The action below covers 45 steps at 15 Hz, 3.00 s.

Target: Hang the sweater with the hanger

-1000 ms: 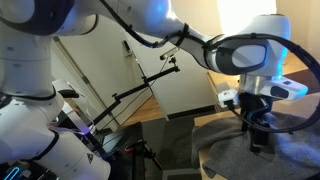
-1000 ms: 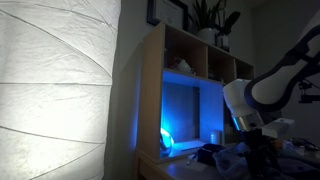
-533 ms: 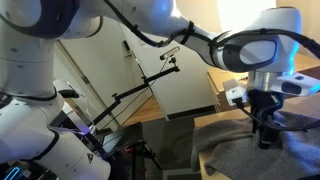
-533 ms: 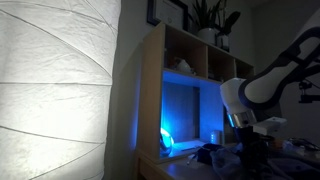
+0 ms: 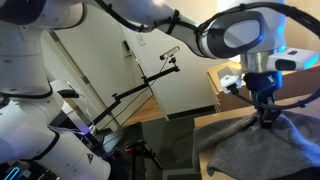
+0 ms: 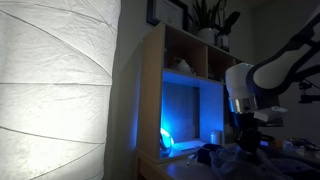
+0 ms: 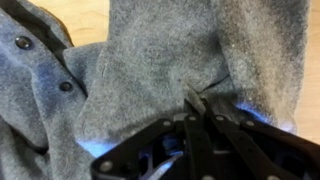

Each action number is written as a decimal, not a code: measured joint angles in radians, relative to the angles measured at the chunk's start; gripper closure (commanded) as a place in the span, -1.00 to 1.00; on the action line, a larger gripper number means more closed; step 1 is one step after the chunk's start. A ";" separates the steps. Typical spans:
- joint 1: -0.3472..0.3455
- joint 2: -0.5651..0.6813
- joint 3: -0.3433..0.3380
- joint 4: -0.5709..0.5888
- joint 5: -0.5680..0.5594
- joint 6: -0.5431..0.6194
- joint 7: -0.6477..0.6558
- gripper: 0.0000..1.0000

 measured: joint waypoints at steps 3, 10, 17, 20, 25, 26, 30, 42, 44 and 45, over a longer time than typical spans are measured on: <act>0.045 -0.096 -0.017 -0.085 -0.068 0.009 0.021 0.97; 0.151 -0.186 0.002 -0.182 -0.200 -0.056 0.062 0.97; 0.139 -0.147 0.053 -0.178 -0.179 -0.169 -0.063 0.08; 0.100 -0.135 0.040 -0.176 -0.177 -0.190 -0.065 -0.36; 0.006 -0.162 0.004 -0.182 -0.156 -0.201 -0.093 -1.00; -0.009 -0.178 -0.005 -0.188 -0.156 -0.201 -0.101 -1.00; -0.060 -0.259 -0.035 -0.223 -0.156 -0.202 -0.116 -1.00; -0.180 -0.116 0.072 -0.160 0.292 -0.201 -0.575 -1.00; -0.181 -0.059 0.088 -0.121 0.298 -0.201 -0.586 -1.00; -0.181 -0.035 0.093 -0.103 0.298 -0.201 -0.587 -1.00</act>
